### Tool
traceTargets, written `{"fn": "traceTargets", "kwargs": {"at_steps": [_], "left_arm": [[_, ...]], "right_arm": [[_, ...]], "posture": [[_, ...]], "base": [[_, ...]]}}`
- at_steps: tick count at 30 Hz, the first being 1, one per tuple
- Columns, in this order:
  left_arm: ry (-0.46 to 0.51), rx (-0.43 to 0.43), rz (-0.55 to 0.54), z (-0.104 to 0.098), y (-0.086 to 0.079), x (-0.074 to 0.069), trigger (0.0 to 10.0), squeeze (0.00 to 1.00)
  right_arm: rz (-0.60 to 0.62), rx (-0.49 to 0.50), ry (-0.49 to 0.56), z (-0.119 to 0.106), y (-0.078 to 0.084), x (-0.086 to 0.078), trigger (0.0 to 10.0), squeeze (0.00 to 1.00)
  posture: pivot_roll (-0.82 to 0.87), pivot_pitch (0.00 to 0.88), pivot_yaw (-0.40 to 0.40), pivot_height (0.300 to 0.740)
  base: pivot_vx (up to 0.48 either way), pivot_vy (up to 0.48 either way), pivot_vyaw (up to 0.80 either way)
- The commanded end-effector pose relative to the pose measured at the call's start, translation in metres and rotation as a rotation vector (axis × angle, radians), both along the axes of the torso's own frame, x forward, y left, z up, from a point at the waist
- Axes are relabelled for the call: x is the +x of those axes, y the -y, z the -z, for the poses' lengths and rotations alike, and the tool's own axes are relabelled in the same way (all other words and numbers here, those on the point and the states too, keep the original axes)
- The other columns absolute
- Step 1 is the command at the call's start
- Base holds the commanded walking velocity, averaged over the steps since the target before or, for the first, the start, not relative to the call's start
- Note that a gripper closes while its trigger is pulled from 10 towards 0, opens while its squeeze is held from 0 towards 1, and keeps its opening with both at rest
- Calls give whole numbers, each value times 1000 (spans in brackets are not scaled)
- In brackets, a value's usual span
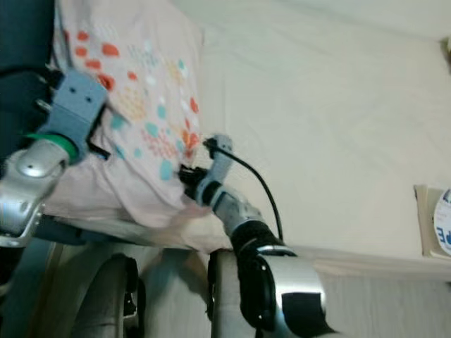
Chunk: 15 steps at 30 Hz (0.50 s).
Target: Clean up the room
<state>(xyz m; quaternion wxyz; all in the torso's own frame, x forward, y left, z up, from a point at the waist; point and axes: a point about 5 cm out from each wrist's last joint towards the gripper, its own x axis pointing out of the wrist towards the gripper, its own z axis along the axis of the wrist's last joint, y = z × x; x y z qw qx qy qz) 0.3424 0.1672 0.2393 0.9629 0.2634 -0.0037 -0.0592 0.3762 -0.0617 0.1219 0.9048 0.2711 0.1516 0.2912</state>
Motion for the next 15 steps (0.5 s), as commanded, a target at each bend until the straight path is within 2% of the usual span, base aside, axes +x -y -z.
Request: {"fn": "traceTargets", "kwargs": {"at_steps": [1,3,4,5,6,7,9,12,15], "left_arm": [[-49,-37,15,12,9,2,10000,0],[-49,-37,15,12,9,2,10000,0],[-30,-64,-18,12,8,5,10000,0],[-30,-64,-18,12,8,5,10000,0],[1,-84,-43,10,8,6,10000,0],[92,-58,-86,4,6,7,10000,1000],[92,-58,-86,4,6,7,10000,1000],[324,54,-200,-13,2,3,10000,1000],[375,83,-233,-18,0,1,10000,1000]], "right_arm": [[61,-21,-16,10,12,-2,10000,0],[61,-21,-16,10,12,-2,10000,0],[123,-72,10,9,26,2,10000,0],[123,-72,10,9,26,2,10000,0],[165,-112,40,6,36,4,10000,0],[173,-133,103,0,43,7,10000,0],[173,-133,103,0,43,7,10000,0],[38,-80,246,-11,40,4,10000,0],[-21,-50,269,-12,37,2,10000,0]], "posture": [[35,255,-62,617],[35,255,-62,617],[24,252,-55,617],[24,252,-55,617],[21,249,-53,617],[20,244,-50,617],[20,244,-50,617],[18,236,-43,617],[17,230,-39,617]], "base": [[0,0,0],[0,0,0],[0,0,0],[0,0,0],[0,0,0],[0,0,0],[0,0,0],[0,0,0],[0,0,0]]}}
